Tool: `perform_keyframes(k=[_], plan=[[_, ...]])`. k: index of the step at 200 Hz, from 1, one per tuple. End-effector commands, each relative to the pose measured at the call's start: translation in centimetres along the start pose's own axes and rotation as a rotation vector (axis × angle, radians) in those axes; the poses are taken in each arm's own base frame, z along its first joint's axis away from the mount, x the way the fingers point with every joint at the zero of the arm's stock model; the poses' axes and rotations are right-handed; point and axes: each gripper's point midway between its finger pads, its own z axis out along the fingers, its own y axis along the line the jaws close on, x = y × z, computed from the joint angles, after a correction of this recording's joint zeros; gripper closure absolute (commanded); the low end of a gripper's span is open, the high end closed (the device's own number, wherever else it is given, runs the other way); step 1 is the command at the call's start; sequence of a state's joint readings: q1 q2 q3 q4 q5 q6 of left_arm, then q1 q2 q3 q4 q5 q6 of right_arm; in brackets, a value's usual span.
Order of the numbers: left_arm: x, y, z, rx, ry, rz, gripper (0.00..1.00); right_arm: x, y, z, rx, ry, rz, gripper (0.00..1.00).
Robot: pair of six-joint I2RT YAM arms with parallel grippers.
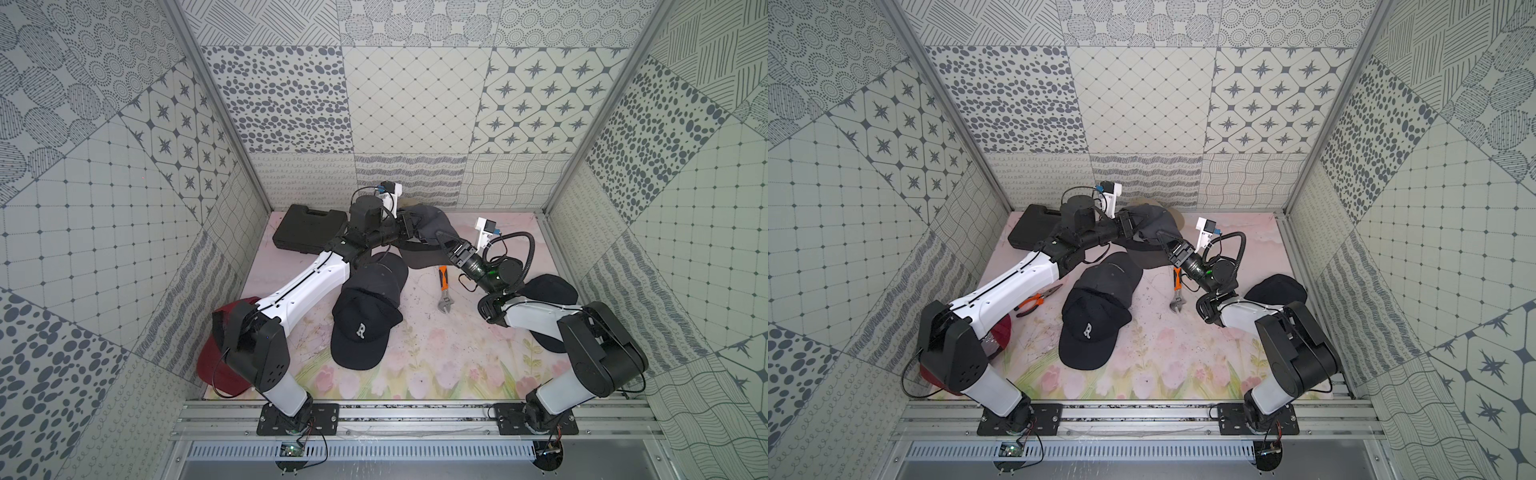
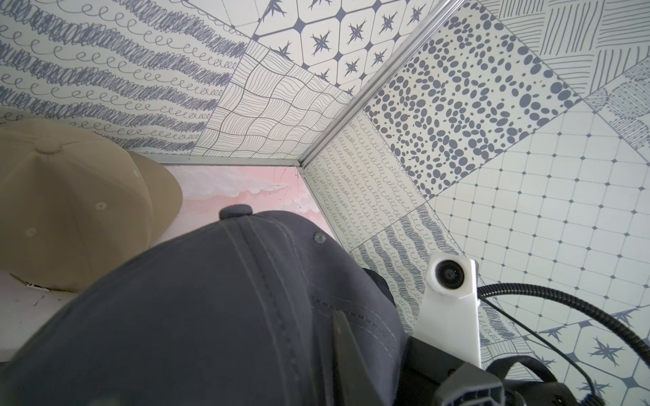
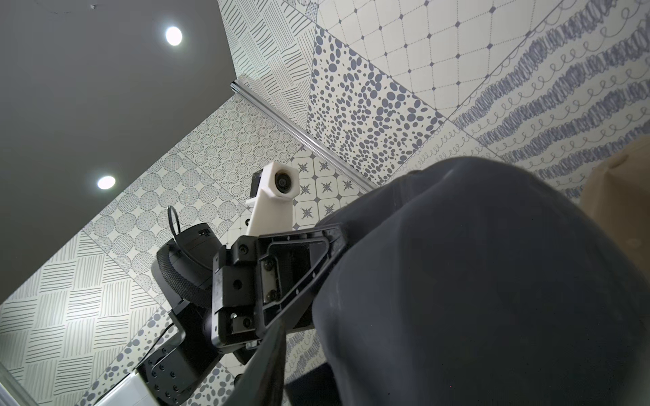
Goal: Open the adjustable buckle of the baseball cap
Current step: Pick up the baseball cap from the center of the board.
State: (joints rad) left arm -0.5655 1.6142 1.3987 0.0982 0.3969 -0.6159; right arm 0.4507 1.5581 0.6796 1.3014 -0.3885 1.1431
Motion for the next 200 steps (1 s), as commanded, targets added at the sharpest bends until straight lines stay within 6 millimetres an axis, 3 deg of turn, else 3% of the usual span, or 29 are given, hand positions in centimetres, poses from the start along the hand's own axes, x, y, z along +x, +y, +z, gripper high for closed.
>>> perform_keyframes(k=[1,23,48,83,107,142,162,200], plan=[[0.3,-0.5,-0.7,-0.001,0.02,0.047,0.66,-1.0,1.1,-0.5,-0.007,-0.022,-0.059,0.76],[0.6,-0.4,-1.2,-0.023,0.04,0.115,0.51,-1.2,0.6,-0.9,0.04,0.005,-0.11,0.91],[0.4,-0.8,-2.4,-0.036,0.037,0.266,0.45,-1.4,0.5,-1.2,0.102,0.054,-0.187,1.0],[0.1,-1.5,-3.9,-0.04,0.04,0.488,0.38,-1.3,-0.1,-1.4,0.231,0.19,-0.253,1.0],[-0.1,-2.7,-4.3,0.018,0.053,0.528,0.36,-0.9,0.0,-1.5,0.252,0.285,-0.271,1.0],[0.2,-3.5,-3.7,0.078,0.101,0.575,0.38,0.2,0.6,-1.4,0.227,0.426,-0.297,1.0],[1.3,-4.6,-3.3,0.171,0.164,0.617,0.38,0.7,1.2,-1.4,0.201,0.495,-0.324,1.0],[2.9,-4.2,-2.2,0.223,0.274,0.636,0.35,0.9,1.9,-1.2,0.147,0.579,-0.361,1.0]])
